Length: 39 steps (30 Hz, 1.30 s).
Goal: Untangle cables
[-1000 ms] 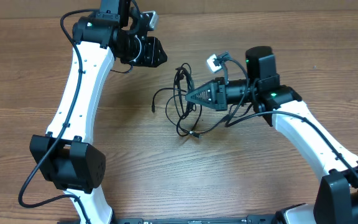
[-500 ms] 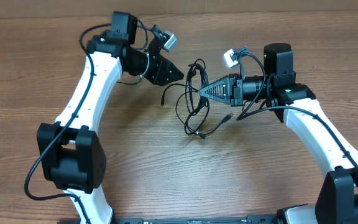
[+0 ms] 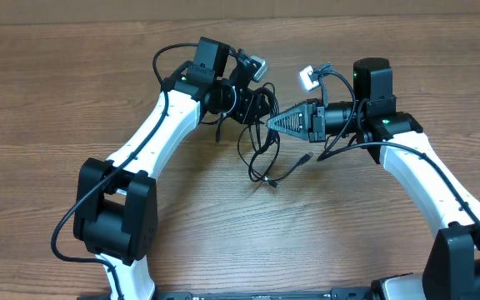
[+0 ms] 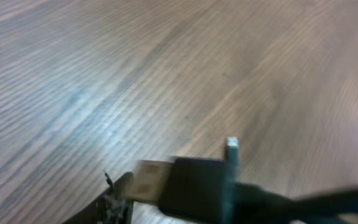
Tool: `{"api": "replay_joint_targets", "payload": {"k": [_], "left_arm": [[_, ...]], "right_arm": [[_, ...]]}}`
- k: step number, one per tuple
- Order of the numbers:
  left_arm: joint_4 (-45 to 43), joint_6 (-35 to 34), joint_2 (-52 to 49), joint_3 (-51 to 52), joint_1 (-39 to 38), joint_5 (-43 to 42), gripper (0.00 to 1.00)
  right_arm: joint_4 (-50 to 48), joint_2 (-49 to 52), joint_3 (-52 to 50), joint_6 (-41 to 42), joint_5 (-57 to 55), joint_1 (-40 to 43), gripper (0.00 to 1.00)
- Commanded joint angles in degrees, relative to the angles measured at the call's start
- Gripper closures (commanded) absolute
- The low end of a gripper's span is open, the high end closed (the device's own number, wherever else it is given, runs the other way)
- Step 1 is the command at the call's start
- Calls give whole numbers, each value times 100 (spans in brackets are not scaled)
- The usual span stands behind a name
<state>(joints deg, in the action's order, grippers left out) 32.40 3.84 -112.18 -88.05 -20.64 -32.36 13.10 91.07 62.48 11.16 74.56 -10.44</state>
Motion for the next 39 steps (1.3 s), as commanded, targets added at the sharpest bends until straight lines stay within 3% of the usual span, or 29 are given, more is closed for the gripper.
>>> {"api": "replay_joint_targets", "payload": {"k": [1,2,5,8,12,15,16,18,20,25,28,30,33,34,39], "left_arm": [[-234,-1040,-4,245,39,857,57],[-264,-1128,-4,256,39,855,61],[-240,-1163,-4,256,42,833,96],[-236,-1163,-4,256,98,612,96],[-466,-1156,4,247,415,-542,96],[-479,-940,13,245,739,-1502,96],[-476,-726,13,243,876,-2129,96],[-479,-428,13,243,1060,-3298,96],[-481,-201,13,245,1143,-4282,96],[-535,181,13,245,1158,-5827,96],[-546,111,31,243,1158,-5829,96],[-581,129,31,243,1165,-5661,96],[-581,-426,31,243,1167,-4758,96],[-575,-745,31,243,1167,-4295,96],[-535,-1751,31,243,1152,-3480,96]], "right_arm": [[-72,-9,92,-74,317,33,96],[-81,-9,94,-74,317,55,96],[-85,-9,94,-44,358,173,96],[-85,-9,92,92,356,345,96],[7,-9,92,509,-79,723,96],[520,-9,92,1150,-1681,1021,96],[855,-7,92,1462,-2734,1115,96],[1191,-7,92,1685,-3823,1126,96],[1414,-7,92,1714,-4295,1001,96],[1665,-7,92,1716,-5062,564,93],[1659,-7,94,1709,-5145,452,82],[1690,-17,118,1364,-4927,457,66],[1969,-33,350,699,-4253,466,54],[2098,-39,474,511,-4094,448,45],[2573,-105,1088,-70,-3825,243,42]]}}
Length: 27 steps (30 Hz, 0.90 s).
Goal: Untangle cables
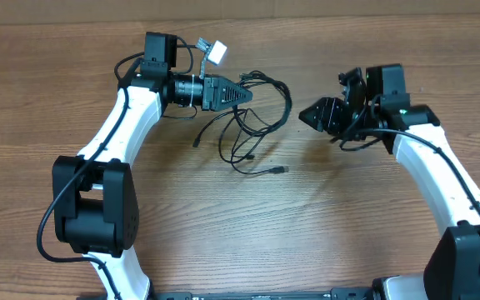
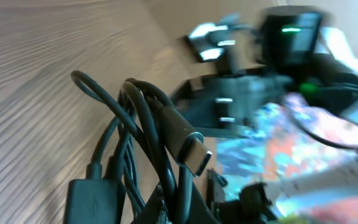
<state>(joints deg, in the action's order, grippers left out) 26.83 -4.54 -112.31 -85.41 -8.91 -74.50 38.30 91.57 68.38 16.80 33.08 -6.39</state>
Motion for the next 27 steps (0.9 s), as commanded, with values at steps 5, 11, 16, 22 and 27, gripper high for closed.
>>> {"api": "replay_joint_targets", "payload": {"k": [5,11,16,22,27], "left_arm": [[306,-2315,44,-20,-50,868,96],[297,-3615,44,-20,-44,-83,96],[297,-3641,44,-20,-79,-841,96],[295,-3635,44,-20,-153,-1113,96],[291,-3117,44,-20,-109,-977,96]], "right_arm": [[-203,-162,820,-968,83,-651,32],[-258,190,813,-1755,-1126,-1268,27],[-671,619,813,-2129,-1416,-1349,30],[-1429,1029,813,-2782,-1440,-1349,46],[-1401,922,817,-2758,-1272,-1224,90]]}}
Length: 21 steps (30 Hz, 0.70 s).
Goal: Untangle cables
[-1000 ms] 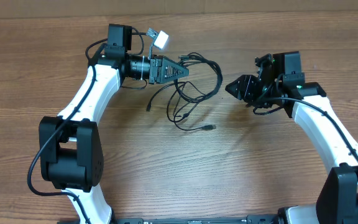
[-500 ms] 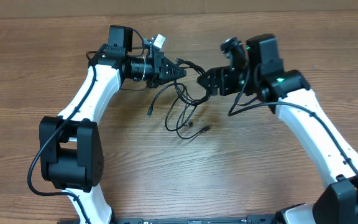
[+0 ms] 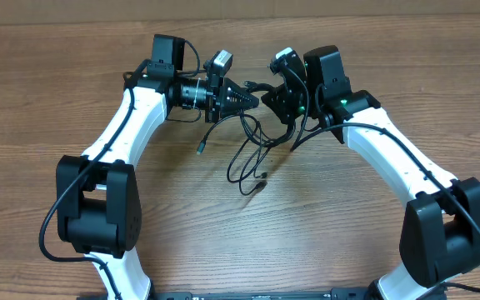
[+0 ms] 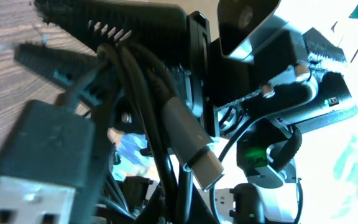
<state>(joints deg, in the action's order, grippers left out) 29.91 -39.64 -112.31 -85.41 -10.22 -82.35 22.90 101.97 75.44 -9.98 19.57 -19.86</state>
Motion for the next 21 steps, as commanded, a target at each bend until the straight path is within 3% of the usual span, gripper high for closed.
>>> {"api": "replay_joint_targets", "payload": {"k": [1,3,7,12,21], "left_arm": [[-17,498,42,-20,55,-50,96],[-20,664,42,-20,151,428,96],[-17,728,42,-20,341,1709,96],[-15,1165,44,-20,448,2592,96],[7,1725,42,-20,446,3974,96]], "right_arm": [[310,-201,111,-83,227,155,92],[654,-380,114,-101,433,195,96],[1757,-916,114,-907,870,203,96],[2872,-1250,114,-1921,1849,197,96],[3720,-1283,116,-3506,3998,199,96]]}}
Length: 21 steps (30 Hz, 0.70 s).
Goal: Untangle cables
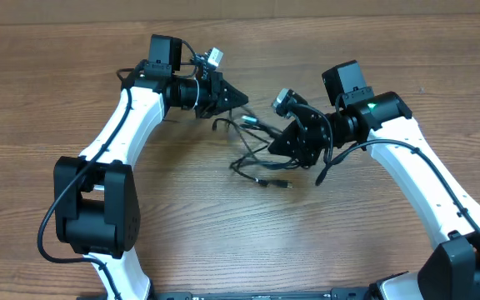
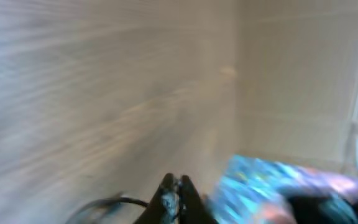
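A tangle of thin black cables (image 1: 252,155) lies on the wooden table (image 1: 73,100) between my two arms, with loose plug ends at its left (image 1: 216,125) and lower right (image 1: 285,185). My right gripper (image 1: 275,143) points left into the tangle's right side, and the strands fan out from its tip, so it looks shut on them. My left gripper (image 1: 244,101) hangs above and left of the tangle. In the blurred left wrist view its fingertips (image 2: 175,184) are pressed together, with one dark cable (image 2: 104,204) curving away to their left.
Both white arms reach in from the front corners, and their own black wiring loops beside the wrists (image 1: 336,162). Bare wood surrounds the tangle. A bright blurred patch (image 2: 272,183) fills the lower right of the left wrist view.
The left gripper no longer shows a thick bunch of cables between its fingers and now has its tips together. The right gripper has moved from the upper middle down and right, and the tangle sits lower with it.
Both grippers first met at the tangle mid-table. Then the left gripper held the bunch at the upper left while the right stood apart. Then the two came together at the top. Now the tangle is spread out at the right gripper, below the left.
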Tool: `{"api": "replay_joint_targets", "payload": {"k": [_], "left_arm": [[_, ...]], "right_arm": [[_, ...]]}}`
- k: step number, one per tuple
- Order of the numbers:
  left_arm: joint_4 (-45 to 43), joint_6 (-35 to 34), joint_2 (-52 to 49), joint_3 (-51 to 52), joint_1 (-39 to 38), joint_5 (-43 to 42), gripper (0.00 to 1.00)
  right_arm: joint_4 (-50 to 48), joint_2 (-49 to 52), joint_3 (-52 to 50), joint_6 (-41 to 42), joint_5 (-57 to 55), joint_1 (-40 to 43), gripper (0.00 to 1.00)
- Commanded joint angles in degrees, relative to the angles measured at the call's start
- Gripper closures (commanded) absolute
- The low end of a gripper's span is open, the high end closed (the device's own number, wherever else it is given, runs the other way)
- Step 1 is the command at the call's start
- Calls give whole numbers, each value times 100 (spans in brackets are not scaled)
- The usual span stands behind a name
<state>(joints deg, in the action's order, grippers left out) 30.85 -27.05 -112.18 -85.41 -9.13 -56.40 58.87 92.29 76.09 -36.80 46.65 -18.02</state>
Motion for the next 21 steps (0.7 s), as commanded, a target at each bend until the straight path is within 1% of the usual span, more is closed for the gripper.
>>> {"api": "replay_joint_targets", "payload": {"k": [1,3,4,5,6,7,9,10,12,13,14,15,16,17,18,20,21], "left_arm": [[-79,555,28,-20,337,1379,96],[-52,793,28,-20,308,1373,96],[-13,966,28,-20,284,1375,96],[85,1261,28,-20,243,1366,96],[144,1399,28,-20,227,1340,96],[223,1552,28,-20,195,1325,96],[343,1773,28,-20,153,1283,96],[367,1891,28,-20,144,1193,96],[378,2216,28,-20,142,745,96],[361,2315,31,-20,144,581,96],[299,2461,31,-22,144,240,96],[122,2500,31,-24,201,-223,89],[20,2500,31,-24,243,-439,84],[-179,2503,31,-26,326,-887,70],[-317,2505,31,-24,380,-1187,65],[-706,2522,31,-24,581,-2006,44],[-855,2544,31,-24,691,-2347,41]], "right_arm": [[63,-332,50,-833,1504,35,96],[-168,-341,50,-769,1895,122,96],[-326,-341,50,-588,1980,175,96],[-835,-341,50,136,1980,315,96],[-1034,-341,50,446,1950,369,96],[-1399,-341,50,1001,1941,472,96],[-1921,-341,50,1755,1941,605,96],[-2111,-341,50,2026,1941,651,96],[-2382,-341,50,2400,1943,686,96],[-2441,-341,50,2485,1941,686,96],[-2457,-341,50,2487,1943,684,96],[-2452,-341,50,2487,1943,684,96],[-2444,-341,48,2492,1943,684,96],[-2433,-341,50,2505,1943,684,96],[-2430,-341,50,2505,1943,684,96],[-2437,-341,50,2562,1943,686,96],[-2441,-341,50,2612,1943,686,96]]}}
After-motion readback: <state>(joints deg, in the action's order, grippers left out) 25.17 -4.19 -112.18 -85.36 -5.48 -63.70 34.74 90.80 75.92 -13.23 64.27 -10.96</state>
